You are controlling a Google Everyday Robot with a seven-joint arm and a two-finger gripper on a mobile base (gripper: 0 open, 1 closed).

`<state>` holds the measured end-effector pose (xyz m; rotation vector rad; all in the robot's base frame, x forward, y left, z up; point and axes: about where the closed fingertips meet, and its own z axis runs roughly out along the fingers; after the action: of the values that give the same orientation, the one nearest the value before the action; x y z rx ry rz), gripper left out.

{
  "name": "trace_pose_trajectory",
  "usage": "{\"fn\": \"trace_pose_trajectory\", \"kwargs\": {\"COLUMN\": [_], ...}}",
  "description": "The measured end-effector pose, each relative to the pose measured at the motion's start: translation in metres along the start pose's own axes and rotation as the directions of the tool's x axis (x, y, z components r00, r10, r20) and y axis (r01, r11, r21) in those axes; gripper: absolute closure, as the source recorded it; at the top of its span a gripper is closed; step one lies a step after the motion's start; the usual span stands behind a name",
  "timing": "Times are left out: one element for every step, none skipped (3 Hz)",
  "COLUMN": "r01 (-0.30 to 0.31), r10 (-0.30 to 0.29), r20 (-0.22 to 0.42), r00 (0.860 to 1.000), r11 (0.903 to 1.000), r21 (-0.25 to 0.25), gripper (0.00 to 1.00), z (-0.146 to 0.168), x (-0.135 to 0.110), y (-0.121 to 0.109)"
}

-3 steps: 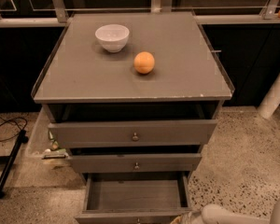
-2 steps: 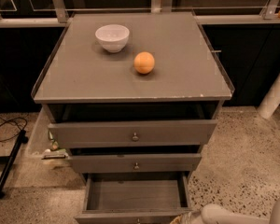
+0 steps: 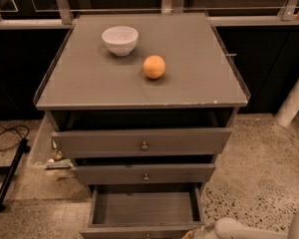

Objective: Close bottom drawer

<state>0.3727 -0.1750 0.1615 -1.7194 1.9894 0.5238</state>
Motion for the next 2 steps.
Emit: {"fn": "trace_pose_trajectory", "kwargs": {"r01": [0.000,0.001], "r10": [0.000,-0.001], "r20": [0.000,0.001], "r00": [1.000,1.000], "r11": [1.0000,1.0000], "r21": [0.000,-0.001], "gripper": [0.12,0.00], "z": [0.0000,0.0005], "x": [0.0000,-0.0004], "y": [0.0000,-0.0002]}}
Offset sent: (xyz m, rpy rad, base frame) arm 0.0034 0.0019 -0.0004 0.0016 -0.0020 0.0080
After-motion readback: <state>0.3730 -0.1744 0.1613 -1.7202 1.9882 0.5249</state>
